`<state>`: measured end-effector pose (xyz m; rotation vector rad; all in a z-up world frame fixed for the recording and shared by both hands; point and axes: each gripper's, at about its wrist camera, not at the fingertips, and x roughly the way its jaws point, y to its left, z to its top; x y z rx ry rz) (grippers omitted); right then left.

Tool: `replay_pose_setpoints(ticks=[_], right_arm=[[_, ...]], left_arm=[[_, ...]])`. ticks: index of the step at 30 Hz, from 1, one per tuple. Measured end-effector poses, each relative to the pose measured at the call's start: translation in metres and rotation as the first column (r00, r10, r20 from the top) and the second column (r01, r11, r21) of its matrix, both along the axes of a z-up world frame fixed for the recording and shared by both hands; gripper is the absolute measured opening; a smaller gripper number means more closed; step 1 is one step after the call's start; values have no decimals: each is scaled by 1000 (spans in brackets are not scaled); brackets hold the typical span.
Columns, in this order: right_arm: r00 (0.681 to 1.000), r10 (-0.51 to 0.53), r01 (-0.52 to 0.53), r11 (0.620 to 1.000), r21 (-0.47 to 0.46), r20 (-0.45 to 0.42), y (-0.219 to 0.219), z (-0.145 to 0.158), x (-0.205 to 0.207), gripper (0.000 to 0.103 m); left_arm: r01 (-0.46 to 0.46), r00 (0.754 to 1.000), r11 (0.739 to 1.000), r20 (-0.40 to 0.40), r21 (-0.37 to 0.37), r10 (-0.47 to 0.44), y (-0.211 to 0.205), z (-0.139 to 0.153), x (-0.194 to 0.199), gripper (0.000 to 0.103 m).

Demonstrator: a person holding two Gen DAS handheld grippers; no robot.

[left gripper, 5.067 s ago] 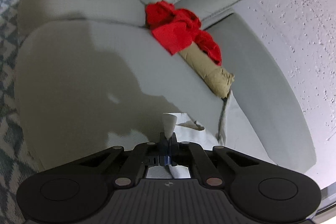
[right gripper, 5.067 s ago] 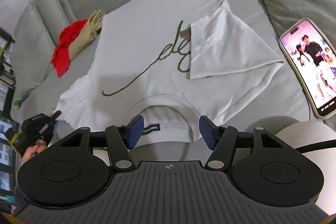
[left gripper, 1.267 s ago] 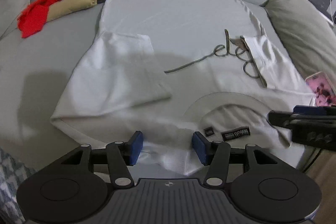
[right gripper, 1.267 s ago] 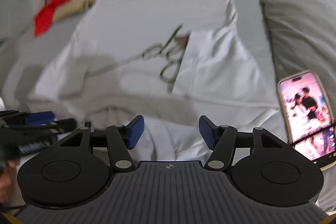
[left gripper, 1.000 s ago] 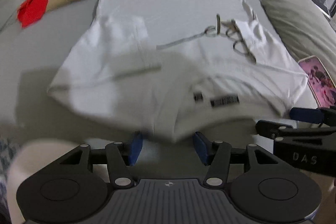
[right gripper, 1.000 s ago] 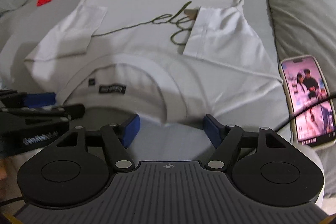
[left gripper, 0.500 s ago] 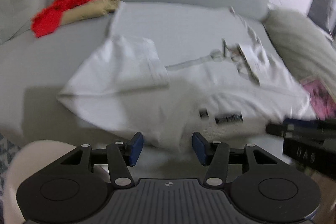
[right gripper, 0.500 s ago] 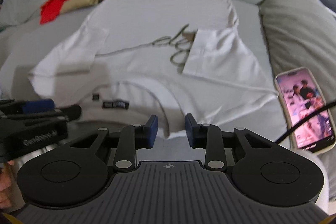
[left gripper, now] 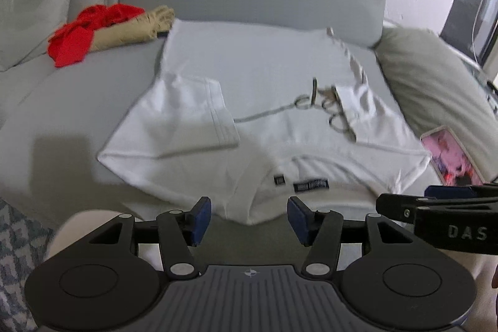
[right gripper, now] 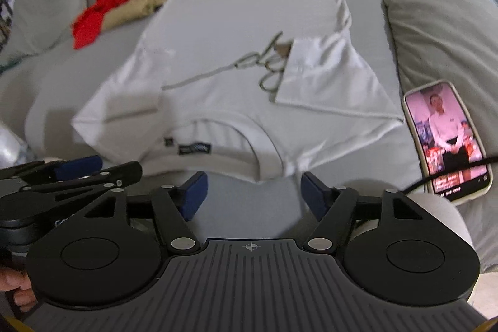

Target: Fold clothes

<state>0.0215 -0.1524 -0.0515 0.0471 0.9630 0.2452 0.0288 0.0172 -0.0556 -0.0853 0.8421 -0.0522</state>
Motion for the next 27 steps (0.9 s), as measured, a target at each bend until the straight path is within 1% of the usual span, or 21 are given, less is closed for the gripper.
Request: replay_pose_setpoints(ticks=[1,4,7,12,15,17,20,22,25,27], right_arm=[[1000,3,-3,1000,13,11,0,5,-1,79],[1000,9,-11,998,61,24,-4,18,1,80],[999,-6,1,995,102,48,-16,33,5,81],[991,-109,91,974,206,81,-59,68,19,81],[980,-156,122,960,251,121,-85,100,32,83],[971,-170,126,961,247,167,-97,120,44,87],[960,-182,130,963,236,212,-109,142,69,88],[958,-190,134,959,250,216,-116,148,90,88],[957,-200,146,957,249,210,-120,145,124,88],[961,-195,149,962,229,195,-118,133,149,88]], left_arm=[[-5,1000,1000,5,-7,5,2,3,0,55],[-34,999,999,33,-23,35,10,13,1,64],[-65,996,996,51,-54,67,25,27,6,64],[-115,988,981,89,-153,129,59,65,21,64],[-145,978,973,122,-180,168,79,94,39,66],[-151,972,972,153,-181,179,88,108,53,67],[-148,965,970,187,-191,184,97,123,77,67],[-141,962,972,205,-186,179,99,127,97,67],[-137,964,978,205,-155,168,100,122,131,67],[-131,973,980,171,-151,156,102,104,161,67]])
